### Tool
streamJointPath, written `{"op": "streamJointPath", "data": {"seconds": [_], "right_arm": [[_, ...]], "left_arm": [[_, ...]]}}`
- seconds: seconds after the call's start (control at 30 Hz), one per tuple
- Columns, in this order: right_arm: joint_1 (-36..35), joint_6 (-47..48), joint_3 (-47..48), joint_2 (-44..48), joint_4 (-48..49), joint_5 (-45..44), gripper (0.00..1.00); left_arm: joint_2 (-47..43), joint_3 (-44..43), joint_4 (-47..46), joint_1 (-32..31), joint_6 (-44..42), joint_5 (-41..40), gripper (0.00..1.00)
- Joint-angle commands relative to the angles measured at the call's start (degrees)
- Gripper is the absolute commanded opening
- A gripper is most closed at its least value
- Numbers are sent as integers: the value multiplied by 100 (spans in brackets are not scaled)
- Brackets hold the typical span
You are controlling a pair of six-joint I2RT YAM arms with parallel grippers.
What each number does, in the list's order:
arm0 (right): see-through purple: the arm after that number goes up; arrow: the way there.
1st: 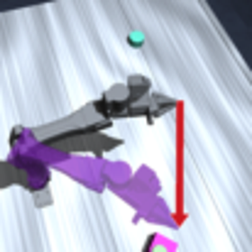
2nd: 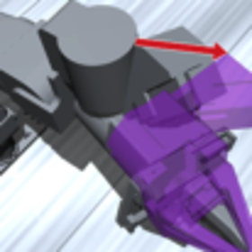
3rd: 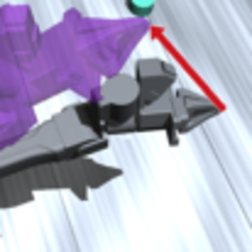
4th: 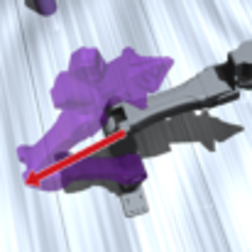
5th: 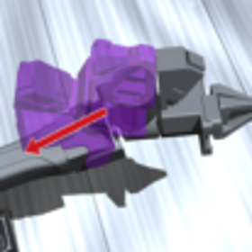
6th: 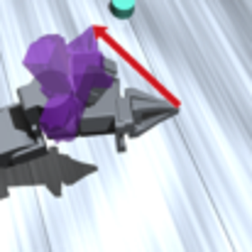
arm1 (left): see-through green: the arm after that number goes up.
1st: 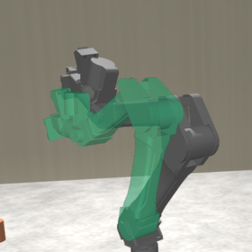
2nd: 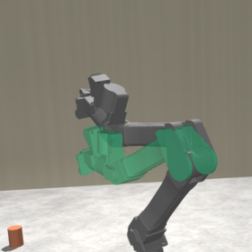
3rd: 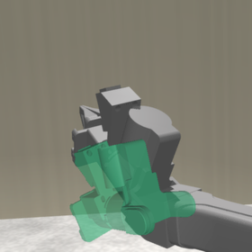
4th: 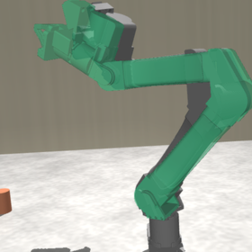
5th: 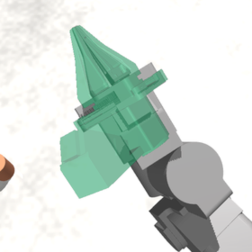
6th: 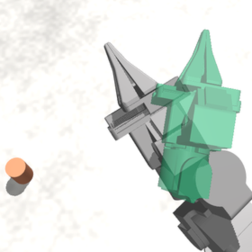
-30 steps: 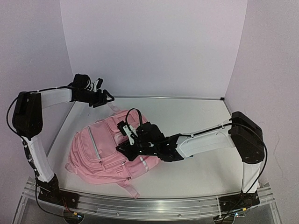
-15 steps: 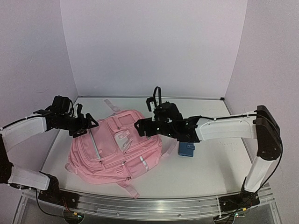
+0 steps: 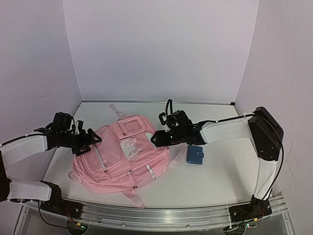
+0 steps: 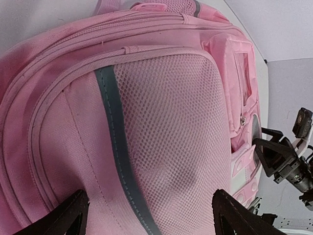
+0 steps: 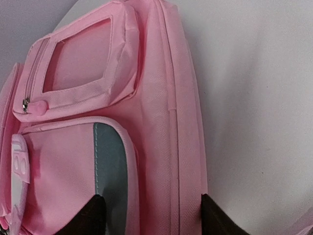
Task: Pack the student bag
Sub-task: Adjust the student bag at the center of the board.
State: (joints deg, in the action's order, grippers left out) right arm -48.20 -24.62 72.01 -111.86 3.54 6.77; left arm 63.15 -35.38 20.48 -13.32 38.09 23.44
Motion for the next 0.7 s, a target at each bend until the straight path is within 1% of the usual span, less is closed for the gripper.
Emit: {"op": "streamJointPath", "data": {"seconds": [0.0,0.03,0.07,0.13,0.2,0.27,0.33,0.4,0.47,0.57,0.67], "right_arm": [[31,-318,-84,-9,-64,557,30],[38,-395,-208,21,7,618,17],[35,-499,-345,80,105,707,10],[29,-743,-656,235,308,806,0],[16,-963,-974,408,458,814,0],[-21,-1211,-1283,649,615,770,0],[-84,-1409,-1578,859,760,698,0],[-175,-1618,-1766,1090,813,492,0],[-300,-1827,-1928,1320,824,141,0],[-457,-2132,-2032,1483,824,-527,0],[-586,-2448,-1991,1436,815,-1216,0]], "left_arm": [[549,349,-1110,-8,327,296,88],[690,343,-1263,-15,278,300,87],[879,299,-1437,-30,236,301,87],[1297,156,-1876,-90,106,332,87],[1864,-157,-2381,-168,-65,365,87],[2380,-613,-2552,-281,-371,396,87],[2892,-1252,-2450,-374,-777,383,87],[3223,-1865,-2044,-474,-1201,200,88],[3333,-2416,-1605,-614,-1584,-176,88],[3310,-3073,-907,-995,-2007,-1181,89],[3164,-3377,-381,-1418,-1894,-2143,89]]}}
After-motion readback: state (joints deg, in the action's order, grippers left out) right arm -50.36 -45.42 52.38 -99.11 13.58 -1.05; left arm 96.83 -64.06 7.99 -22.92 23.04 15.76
